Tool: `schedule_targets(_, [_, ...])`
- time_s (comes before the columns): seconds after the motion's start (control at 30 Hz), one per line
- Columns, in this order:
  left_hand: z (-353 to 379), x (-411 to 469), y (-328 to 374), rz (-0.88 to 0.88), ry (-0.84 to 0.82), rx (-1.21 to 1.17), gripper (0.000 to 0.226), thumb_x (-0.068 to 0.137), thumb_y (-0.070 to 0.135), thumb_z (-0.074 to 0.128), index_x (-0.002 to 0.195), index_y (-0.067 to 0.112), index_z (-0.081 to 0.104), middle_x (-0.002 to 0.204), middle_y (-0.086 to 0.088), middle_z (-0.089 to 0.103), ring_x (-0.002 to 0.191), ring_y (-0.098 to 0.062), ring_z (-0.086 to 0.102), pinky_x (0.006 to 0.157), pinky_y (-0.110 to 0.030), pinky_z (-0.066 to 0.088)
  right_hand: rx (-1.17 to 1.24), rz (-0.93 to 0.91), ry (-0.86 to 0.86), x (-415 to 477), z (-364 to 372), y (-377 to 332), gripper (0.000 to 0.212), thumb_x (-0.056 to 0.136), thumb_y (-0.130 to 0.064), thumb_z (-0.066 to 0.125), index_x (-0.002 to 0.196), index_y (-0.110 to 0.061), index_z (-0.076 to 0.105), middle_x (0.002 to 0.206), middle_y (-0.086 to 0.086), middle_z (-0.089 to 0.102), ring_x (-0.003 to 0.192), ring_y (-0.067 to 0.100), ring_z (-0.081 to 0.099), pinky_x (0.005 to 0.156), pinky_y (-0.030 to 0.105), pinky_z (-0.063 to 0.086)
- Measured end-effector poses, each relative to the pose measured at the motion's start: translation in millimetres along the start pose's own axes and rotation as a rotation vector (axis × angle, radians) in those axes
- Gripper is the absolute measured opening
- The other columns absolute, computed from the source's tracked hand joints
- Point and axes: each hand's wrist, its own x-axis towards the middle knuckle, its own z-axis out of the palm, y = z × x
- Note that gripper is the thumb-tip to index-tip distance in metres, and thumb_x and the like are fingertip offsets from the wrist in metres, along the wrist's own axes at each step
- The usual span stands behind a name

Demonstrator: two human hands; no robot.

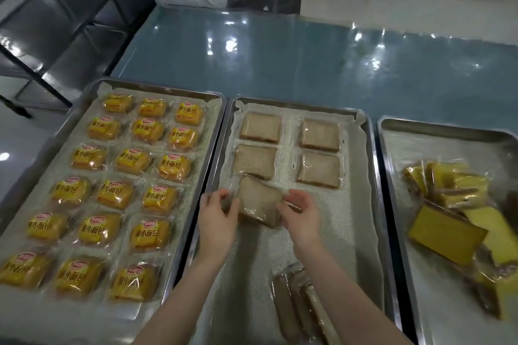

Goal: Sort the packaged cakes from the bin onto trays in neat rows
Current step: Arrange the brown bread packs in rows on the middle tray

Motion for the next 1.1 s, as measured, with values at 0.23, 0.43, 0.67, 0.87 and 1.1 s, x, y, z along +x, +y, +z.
schedule_targets(0.23, [6,-3,-11,0.252,0.0,0.414,0.04,0.093,0.022,0.059,0.128,0.005,0.056,0.107,-0.009,0.057,0.093,-0.024,0.059,0.08,-0.037,0.054,-0.12,-0.057,-0.06,-1,8,0,0.038,0.086,0.004,0.063,0.114,-0.021,0.065,0.104,-0.007,0.068,0.102,0.011,0.064,0.088,0.03,0.056])
schedule_targets(0.43, [11,-12,-16,0.259,-0.041,0.5,0.054,0.092,0.016,0.058,0.143,0.01,0.042,0.116,-0.012,0.06,0.097,-0.027,0.06,0.08,-0.04,0.054,-0.269,-0.12,-0.15,0,15,3,0.047,0.084,-0.001,0.067,0.127,-0.019,0.061,0.114,-0.01,0.065,0.11,0.004,0.059,0.093,0.02,0.048])
schedule_targets(0.67, [13,-20,-21,0.225,-0.089,0.513,0.062,0.09,0.016,0.06,0.146,0.006,0.036,0.145,-0.02,0.039,0.127,-0.035,0.045,0.105,-0.042,0.042,-0.357,-0.144,-0.241,2,1,-7,0.045,0.085,-0.003,0.067,0.125,-0.02,0.059,0.113,-0.011,0.062,0.113,0.005,0.058,0.094,0.023,0.048])
schedule_targets(0.87, [12,-46,-3,0.422,-0.225,0.253,0.031,0.085,0.023,0.068,0.115,0.015,0.066,0.109,0.0,0.061,0.101,-0.016,0.059,0.09,-0.033,0.05,-0.649,-0.274,-0.192,-8,-67,-23,0.026,0.087,-0.011,0.066,0.111,-0.021,0.066,0.104,-0.008,0.065,0.088,0.01,0.062,0.085,0.025,0.05])
schedule_targets(1.1, [35,-93,22,0.459,-0.684,0.28,0.052,0.07,0.07,0.059,0.105,0.032,0.068,0.097,0.016,0.054,0.095,-0.002,0.048,0.085,-0.022,0.043,-1.063,-0.2,-0.294,-56,-145,2,0.044,0.084,-0.027,0.07,0.125,-0.027,0.057,0.111,-0.004,0.056,0.088,0.008,0.056,0.08,0.018,0.045])
